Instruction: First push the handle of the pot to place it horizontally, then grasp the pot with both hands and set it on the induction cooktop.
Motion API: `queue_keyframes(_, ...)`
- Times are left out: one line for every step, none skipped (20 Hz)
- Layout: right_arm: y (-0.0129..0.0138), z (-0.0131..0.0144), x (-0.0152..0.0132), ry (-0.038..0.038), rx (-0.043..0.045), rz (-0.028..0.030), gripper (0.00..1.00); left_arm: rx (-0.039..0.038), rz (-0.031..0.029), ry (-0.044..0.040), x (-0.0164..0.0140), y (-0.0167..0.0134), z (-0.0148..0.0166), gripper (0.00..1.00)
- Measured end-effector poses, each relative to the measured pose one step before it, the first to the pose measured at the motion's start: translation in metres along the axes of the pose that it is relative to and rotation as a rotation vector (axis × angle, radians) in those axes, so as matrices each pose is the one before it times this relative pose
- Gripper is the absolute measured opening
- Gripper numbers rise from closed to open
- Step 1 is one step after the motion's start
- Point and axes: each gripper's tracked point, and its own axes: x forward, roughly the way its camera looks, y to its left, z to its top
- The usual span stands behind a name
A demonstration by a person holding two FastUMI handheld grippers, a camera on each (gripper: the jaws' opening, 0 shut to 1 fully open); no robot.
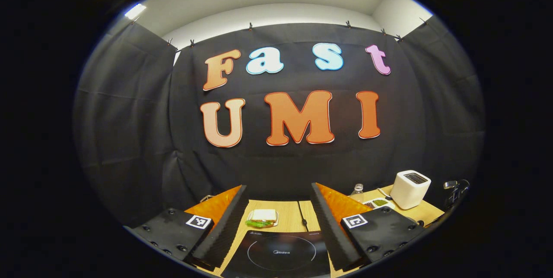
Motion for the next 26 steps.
queue_keyframes(-0.00235, 0.00456, 0.00113, -0.00748, 0.00538, -0.00896, 0.00, 0.00044, -0.00038, -0.00256, 0.00149, 0.00042, -0.00042, 0.95)
queue_keyframes(-0.00218, 0.00550, 0.00111, -0.00759, 0.00733, -0.01003, 0.00, 0.00015, -0.00175, -0.00040, 0.00143, 0.00027, -0.00090, 0.95)
queue_keyframes(-0.00100, 0.00504, 0.00047, -0.00622, 0.00870, -0.00281, 0.00, 0.00162, 0.00123, 0.00111, 0.00056, 0.00116, 0.00011, 0.95)
queue_keyframes(-0.00032, 0.00453, 0.00054, -0.00269, 0.01098, 0.00000, 0.00, 0.00346, 0.00202, 0.00051, 0.00021, 0.00162, -0.00140, 0.95)
queue_keyframes(-0.00020, 0.00364, 0.00185, -0.00332, 0.00605, 0.00005, 0.00, 0.00226, 0.00442, -0.00140, 0.00011, 0.00183, 0.00040, 0.95)
queue_keyframes(0.00029, 0.00340, 0.00182, -0.00053, -0.00084, 0.00027, 0.00, 0.00179, 0.00349, -0.00189, 0.00085, 0.00137, 0.00014, 0.95)
queue_keyframes(-0.00365, 0.00414, 0.00157, -0.00840, -0.00348, -0.01002, 0.00, 0.00185, 0.00006, -0.00013, 0.00155, 0.00056, -0.00044, 0.95)
queue_keyframes(0.00104, 0.00345, 0.00227, -0.00020, -0.00392, 0.00048, 0.00, 0.00017, -0.00248, -0.00049, -0.00059, -0.00073, -0.00009, 0.95)
queue_keyframes(0.00020, 0.00310, -0.00070, -0.00255, 0.00309, -0.00371, 0.00, 0.00170, -0.00154, -0.00022, -0.00016, -0.00049, -0.00062, 0.95)
queue_keyframes(0.00064, 0.00294, 0.00286, 0.00038, -0.00091, -0.00256, 0.00, 0.00507, 0.00251, 0.00208, -0.00052, 0.00125, 0.00035, 0.95)
queue_keyframes(0.00006, 0.00272, 0.00141, -0.00058, -0.00256, -0.00286, 0.00, 0.00550, 0.00300, -0.00097, 0.00028, 0.00275, -0.00042, 0.95)
queue_keyframes(-0.00059, 0.00255, 0.00111, 0.00009, -0.00276, -0.00211, 0.00, 0.00541, 0.00427, -0.00163, -0.00071, 0.00196, 0.00101, 0.95)
queue_keyframes(0.00070, 0.00322, 0.00142, 0.00076, 0.00092, -0.00138, 0.00, 0.00527, 0.00452, -0.00172, 0.00136, 0.00203, 0.00041, 0.95)
queue_keyframes(0.00097, 0.00393, 0.00205, 0.00126, 0.00450, -0.00070, 0.00, 0.00620, 0.00447, -0.00119, -0.00010, 0.00206, 0.00058, 0.95)
queue_keyframes(0.00082, 0.00316, 0.00190, 0.00032, 0.00536, -0.00045, 0.00, 0.00368, 0.00173, -0.00088, -0.00136, 0.00132, -0.00039, 0.95)
queue_keyframes(0.00041, 0.00365, 0.00220, 0.00014, 0.00653, -0.00068, 0.00, 0.00189, 0.00063, -0.00121, -0.00004, 0.00154, 0.00010, 0.95)
queue_keyframes(0.00048, 0.00231, 0.00175, 0.00057, 0.00296, -0.00053, 0.00, 0.00129, 0.00225, 0.00050, 0.00026, 0.00180, -0.00124, 0.95)
queue_keyframes(0.00058, 0.00324, 0.00163, 0.00023, 0.00337, -0.00016, 0.00, 0.00017, 0.00342, 0.00443, 0.00040, 0.00216, -0.00267, 0.96)
queue_keyframes(0.00038, 0.00251, 0.00010, -0.00012, 0.00515, 0.00090, 0.00, -0.00186, 0.00283, 0.00710, 0.00001, 0.00232, -0.00343, 0.99)
queue_keyframes(0.00059, 0.00367, 0.00144, -0.00011, 0.00524, 0.00163, 0.00, -0.00301, 0.00139, 0.00878, 0.00196, 0.00178, -0.00428, 0.99)
queue_keyframes(0.00030, 0.00243, 0.00118, 0.00110, 0.00627, 0.00044, 0.00, -0.00461, -0.00347, 0.01119, 0.00124, -0.00061, -0.00441, 1.00)
queue_keyframes(0.00148, 0.00253, 0.00221, 0.00003, 0.00364, 0.00019, 0.00, -0.00617, -0.00534, 0.01452, 0.00109, -0.00119, -0.00536, 1.00)
queue_keyframes(-0.00097, 0.00180, 0.00101, 0.00094, 0.00378, -0.00084, 0.00, -0.00327, -0.00865, 0.01390, 0.00019, -0.00368, -0.00558, 1.00)
queue_keyframes(0.00066, 0.00225, 0.00063, -0.00184, 0.00347, -0.00154, 0.00, -0.00306, -0.00803, 0.01293, 0.00112, -0.00280, -0.00603, 1.00)
queue_keyframes(-0.00041, 0.00101, -0.00059, -0.00116, 0.00037, -0.00176, 0.00, -0.00057, -0.01296, 0.01512, 0.00095, -0.00543, -0.00720, 1.00)
queue_keyframes(0.00055, 0.00032, -0.00043, -0.00118, -0.00103, 0.00116, 0.00, -0.00418, -0.01448, 0.01631, 0.00049, -0.00655, -0.00842, 1.00)
